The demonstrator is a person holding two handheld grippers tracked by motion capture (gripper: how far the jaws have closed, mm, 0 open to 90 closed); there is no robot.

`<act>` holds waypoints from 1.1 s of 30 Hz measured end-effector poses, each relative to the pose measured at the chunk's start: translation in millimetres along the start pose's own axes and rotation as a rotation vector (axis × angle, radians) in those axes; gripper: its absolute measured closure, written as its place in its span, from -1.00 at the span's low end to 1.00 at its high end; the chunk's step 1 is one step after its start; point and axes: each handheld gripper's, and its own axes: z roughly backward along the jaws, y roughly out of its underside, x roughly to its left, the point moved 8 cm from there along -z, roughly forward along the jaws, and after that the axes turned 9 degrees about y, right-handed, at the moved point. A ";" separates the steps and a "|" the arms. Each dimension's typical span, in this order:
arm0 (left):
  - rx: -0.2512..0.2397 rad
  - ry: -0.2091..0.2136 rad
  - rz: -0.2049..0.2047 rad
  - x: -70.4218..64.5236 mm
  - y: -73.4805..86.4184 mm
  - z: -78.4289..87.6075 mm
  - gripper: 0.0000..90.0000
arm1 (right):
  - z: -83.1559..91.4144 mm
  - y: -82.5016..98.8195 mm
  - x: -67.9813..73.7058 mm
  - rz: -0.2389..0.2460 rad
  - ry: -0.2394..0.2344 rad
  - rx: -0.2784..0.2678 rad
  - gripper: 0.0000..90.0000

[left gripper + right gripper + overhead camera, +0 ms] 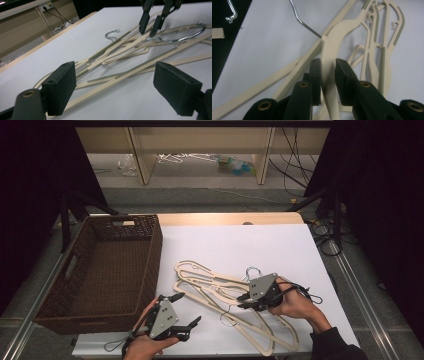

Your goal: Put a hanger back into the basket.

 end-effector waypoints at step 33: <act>0.133 0.130 -0.394 -3.4 -13.3 -93.4 0.41 | 8.4 0.3 3.8 -0.054 -0.037 -0.015 0.69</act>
